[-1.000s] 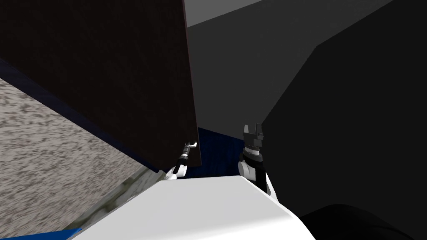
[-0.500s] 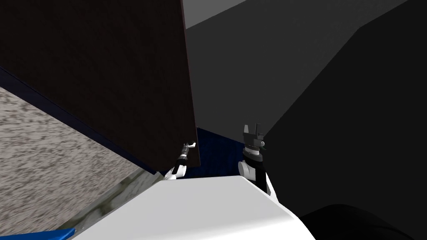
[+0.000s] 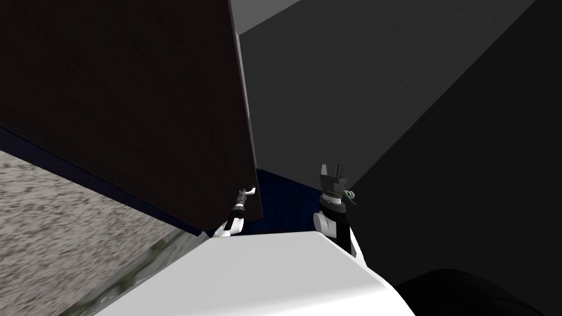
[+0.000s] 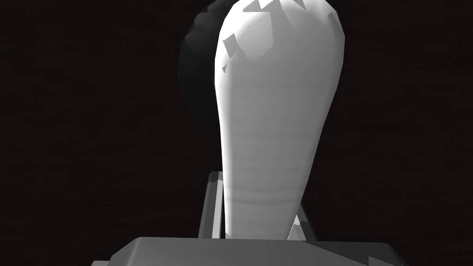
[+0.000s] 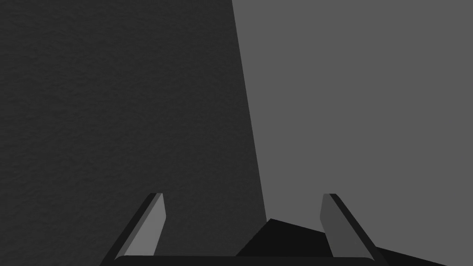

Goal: Push the door open

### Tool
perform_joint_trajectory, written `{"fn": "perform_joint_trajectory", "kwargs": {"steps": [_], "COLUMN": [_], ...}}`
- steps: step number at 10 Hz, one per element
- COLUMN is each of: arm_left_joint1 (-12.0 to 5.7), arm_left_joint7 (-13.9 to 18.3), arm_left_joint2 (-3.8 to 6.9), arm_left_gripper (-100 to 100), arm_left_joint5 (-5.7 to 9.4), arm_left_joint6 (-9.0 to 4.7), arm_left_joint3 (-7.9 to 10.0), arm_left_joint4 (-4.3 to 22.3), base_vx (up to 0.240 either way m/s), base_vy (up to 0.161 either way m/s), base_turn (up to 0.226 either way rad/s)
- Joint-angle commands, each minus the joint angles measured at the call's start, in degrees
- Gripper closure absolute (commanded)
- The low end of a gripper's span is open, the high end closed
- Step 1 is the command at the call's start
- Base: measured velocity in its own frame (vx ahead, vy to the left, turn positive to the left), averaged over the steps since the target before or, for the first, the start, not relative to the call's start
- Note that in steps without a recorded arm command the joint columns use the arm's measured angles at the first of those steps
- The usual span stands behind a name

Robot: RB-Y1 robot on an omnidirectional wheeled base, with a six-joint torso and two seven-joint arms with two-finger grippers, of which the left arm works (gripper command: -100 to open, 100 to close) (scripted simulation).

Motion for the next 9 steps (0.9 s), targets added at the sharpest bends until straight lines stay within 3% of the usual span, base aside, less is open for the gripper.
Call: {"fn": "perform_joint_trajectory", "kwargs": {"steps": [1,9], "arm_left_joint1": [0.10,0.33], "arm_left_joint7": [-0.21,-1.59], "arm_left_joint2": [0.47,1.36], "arm_left_gripper": [100,100], "arm_left_joint5": [0.43,2.71], "arm_left_joint6": [0.22,0.08], "arm_left_joint3": [0.75,4.61], "arm_left_joint4": [-0.80,-0.59], "base_vx": [0.166,0.180], "base_vy": [-0.029,-0.051], "base_turn": [0.027,0.046]}}
